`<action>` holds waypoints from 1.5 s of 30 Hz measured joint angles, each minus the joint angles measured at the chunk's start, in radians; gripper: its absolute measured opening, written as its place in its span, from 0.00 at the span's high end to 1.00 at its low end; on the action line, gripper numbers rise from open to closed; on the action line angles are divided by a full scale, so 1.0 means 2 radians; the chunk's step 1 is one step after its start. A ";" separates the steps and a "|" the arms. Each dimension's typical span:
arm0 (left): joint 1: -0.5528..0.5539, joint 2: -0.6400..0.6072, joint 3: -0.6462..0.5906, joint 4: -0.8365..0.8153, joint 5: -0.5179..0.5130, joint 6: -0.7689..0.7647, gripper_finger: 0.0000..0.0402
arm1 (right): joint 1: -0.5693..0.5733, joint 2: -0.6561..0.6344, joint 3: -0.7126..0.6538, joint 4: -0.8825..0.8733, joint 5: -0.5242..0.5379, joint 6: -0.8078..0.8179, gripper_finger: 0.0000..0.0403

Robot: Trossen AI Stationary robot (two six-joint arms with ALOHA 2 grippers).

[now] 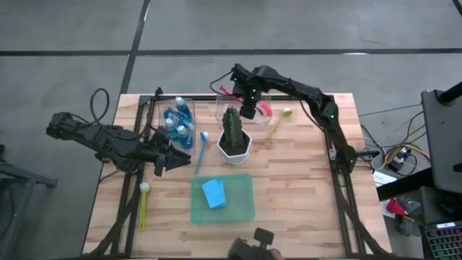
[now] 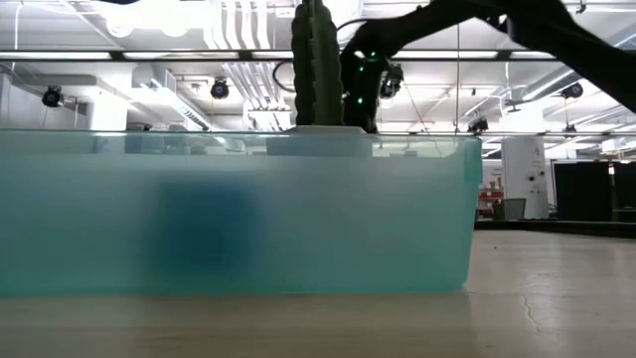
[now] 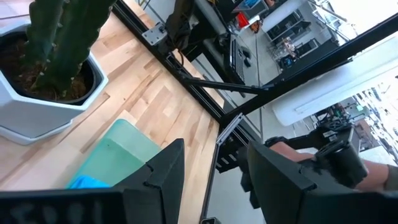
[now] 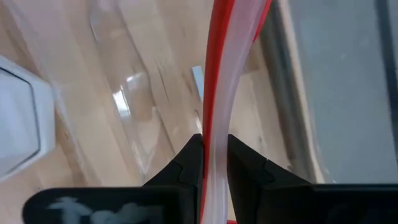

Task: Pick & Place Kitchen Sink Supplies
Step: Put the red dish brush into the right transparent bin, then put the green dish brush into the right transparent bin

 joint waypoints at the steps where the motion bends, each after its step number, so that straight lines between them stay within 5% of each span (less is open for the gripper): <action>1: 0.000 0.000 0.000 -0.001 0.000 0.000 0.58 | 0.000 0.006 0.004 -0.006 0.000 0.000 0.88; 23: 0.000 -0.001 0.000 -0.005 -0.003 0.001 0.58 | -0.002 0.018 -0.039 -0.008 -0.003 0.015 0.85; 36: 0.000 -0.001 0.000 -0.010 -0.004 0.002 0.58 | -0.002 0.001 -0.037 -0.033 -0.003 0.039 0.57; 45: 0.000 -0.001 0.000 -0.012 -0.004 0.002 0.58 | -0.009 -0.072 -0.037 -0.039 -0.019 0.134 0.54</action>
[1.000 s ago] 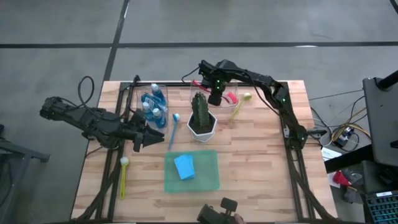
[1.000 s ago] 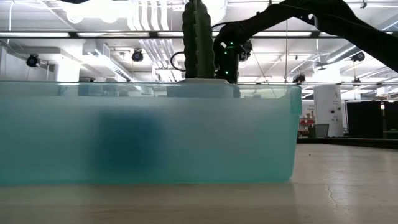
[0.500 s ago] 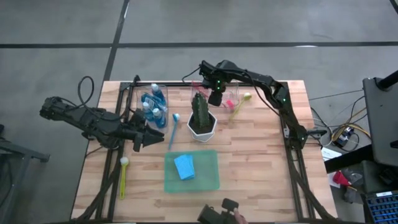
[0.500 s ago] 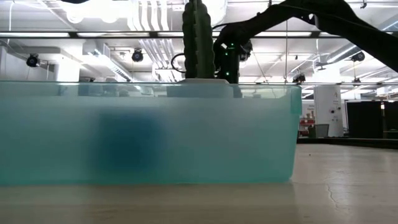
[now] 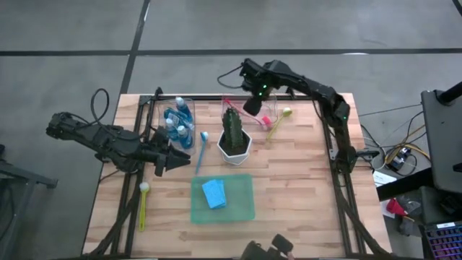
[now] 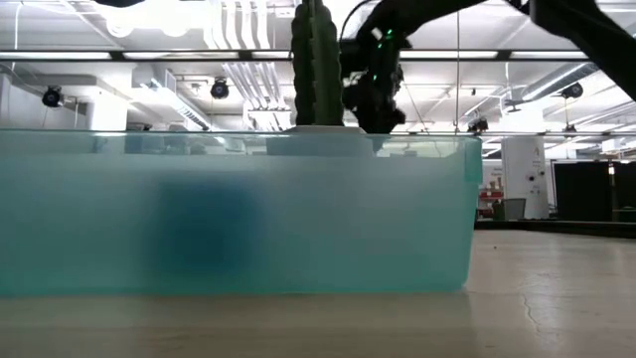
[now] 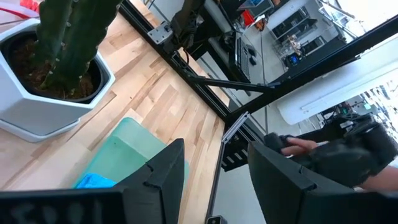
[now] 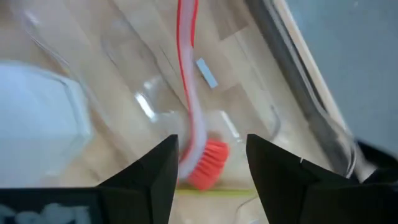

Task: Pick & Place Kitchen Sink Supplies
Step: Put the green dish brush into the right transparent bin

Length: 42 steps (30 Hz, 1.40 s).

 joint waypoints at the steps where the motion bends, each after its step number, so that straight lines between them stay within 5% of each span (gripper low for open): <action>1: 0.000 0.000 0.000 0.000 0.000 0.000 0.58 | -0.003 -0.008 -0.001 0.000 -0.011 0.019 0.54; 10: 0.000 -0.002 0.000 0.000 -0.002 -0.025 0.58 | -0.033 -0.086 -0.042 -0.013 -0.033 0.146 0.54; 22: 0.000 -0.005 0.000 0.015 -0.022 -0.029 0.58 | -0.077 -0.183 -0.228 0.001 0.001 0.251 0.54; 42: 0.000 -0.012 0.003 0.023 -0.019 -0.023 0.58 | -0.166 -0.181 -0.408 0.200 -0.034 0.469 0.58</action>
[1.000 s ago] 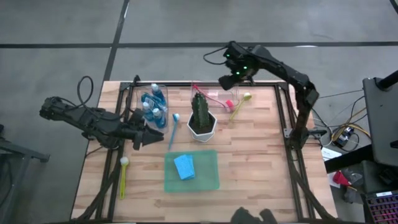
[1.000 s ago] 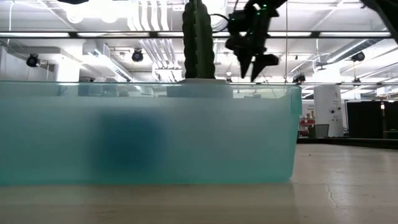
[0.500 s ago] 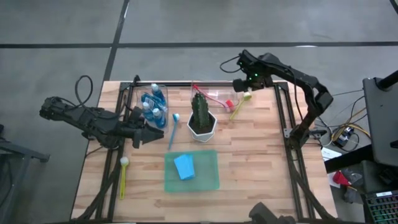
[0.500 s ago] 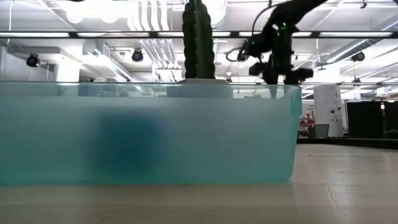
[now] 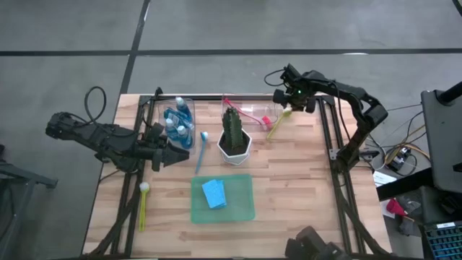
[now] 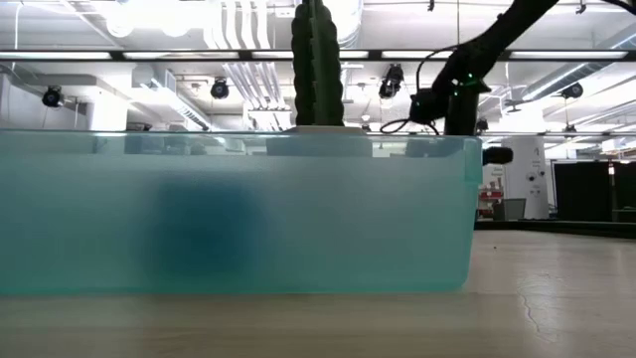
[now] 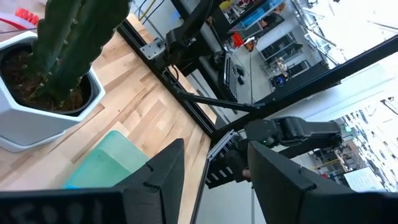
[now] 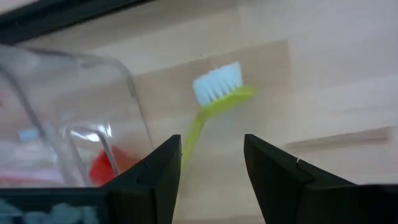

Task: Pick & Place Kitchen Sink Supplies
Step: Put the green dish brush into the right transparent bin

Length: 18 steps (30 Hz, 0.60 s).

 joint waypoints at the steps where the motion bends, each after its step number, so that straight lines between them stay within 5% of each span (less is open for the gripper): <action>1: 0.000 0.000 0.000 0.000 0.000 -0.001 0.58 | -0.003 0.000 -0.007 0.013 -0.003 0.013 0.58; 8: 0.000 0.000 0.000 0.000 0.000 -0.002 0.58 | -0.018 0.000 -0.049 0.067 -0.010 0.103 0.57; 18: 0.000 0.000 0.000 0.000 -0.001 -0.013 0.58 | -0.032 0.000 -0.091 0.137 -0.013 0.131 0.54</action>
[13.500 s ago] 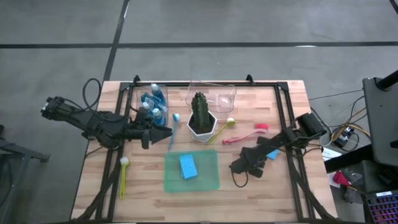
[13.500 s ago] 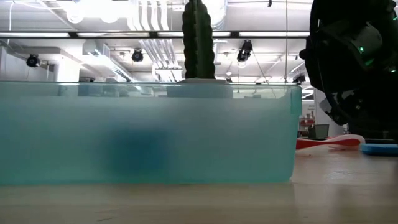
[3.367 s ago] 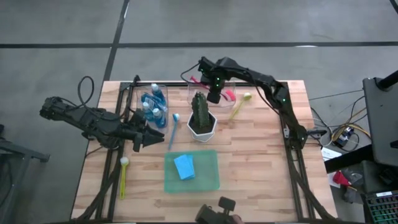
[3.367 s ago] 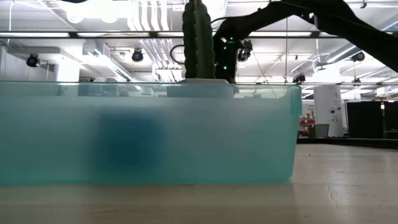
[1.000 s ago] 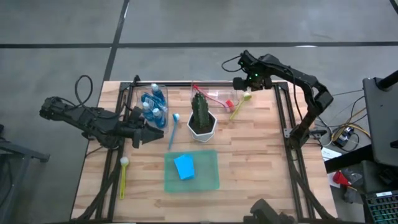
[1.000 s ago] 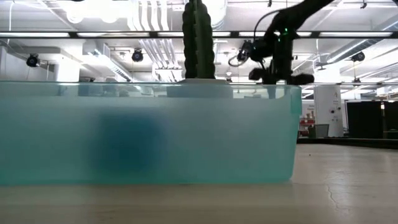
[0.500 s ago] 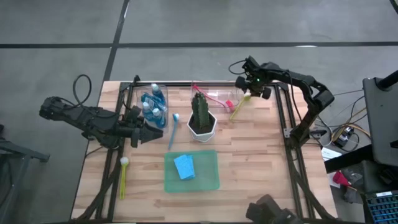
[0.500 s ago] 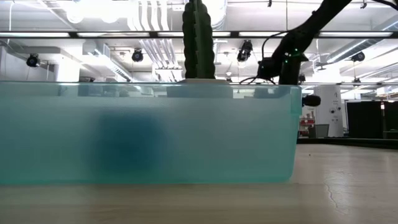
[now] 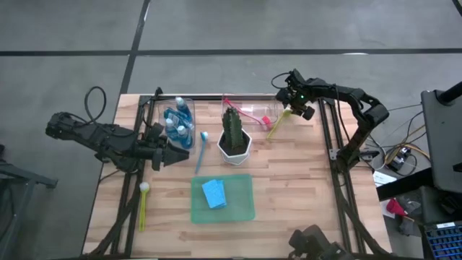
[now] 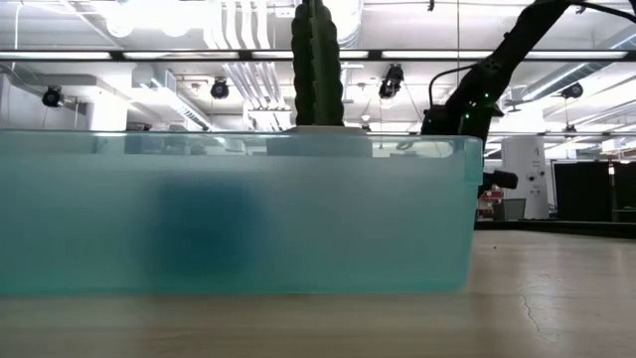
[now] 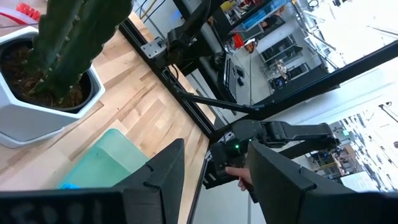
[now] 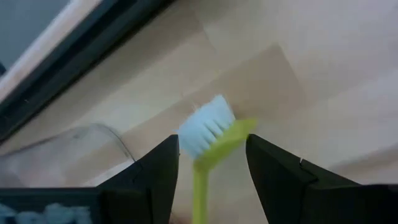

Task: Pick & Place Kitchen Sink Supplies
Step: Put the green dish brush into the right transparent bin

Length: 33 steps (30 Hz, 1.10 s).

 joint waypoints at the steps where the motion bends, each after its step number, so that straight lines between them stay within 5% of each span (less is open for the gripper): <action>1: 0.000 0.000 0.000 0.000 0.000 0.000 0.58 | -0.001 0.000 -0.005 0.013 0.000 0.001 0.54; 12: 0.000 0.000 0.000 0.000 -0.002 -0.009 0.58 | -0.004 -0.001 -0.054 0.052 0.000 -0.008 0.62; 25: 0.000 0.000 0.000 0.000 -0.009 -0.014 0.58 | -0.003 -0.003 -0.034 0.012 -0.003 -0.125 0.89; 33: 0.000 0.000 -0.001 0.000 -0.010 -0.014 0.58 | -0.001 -0.004 0.004 -0.055 0.001 -0.203 0.90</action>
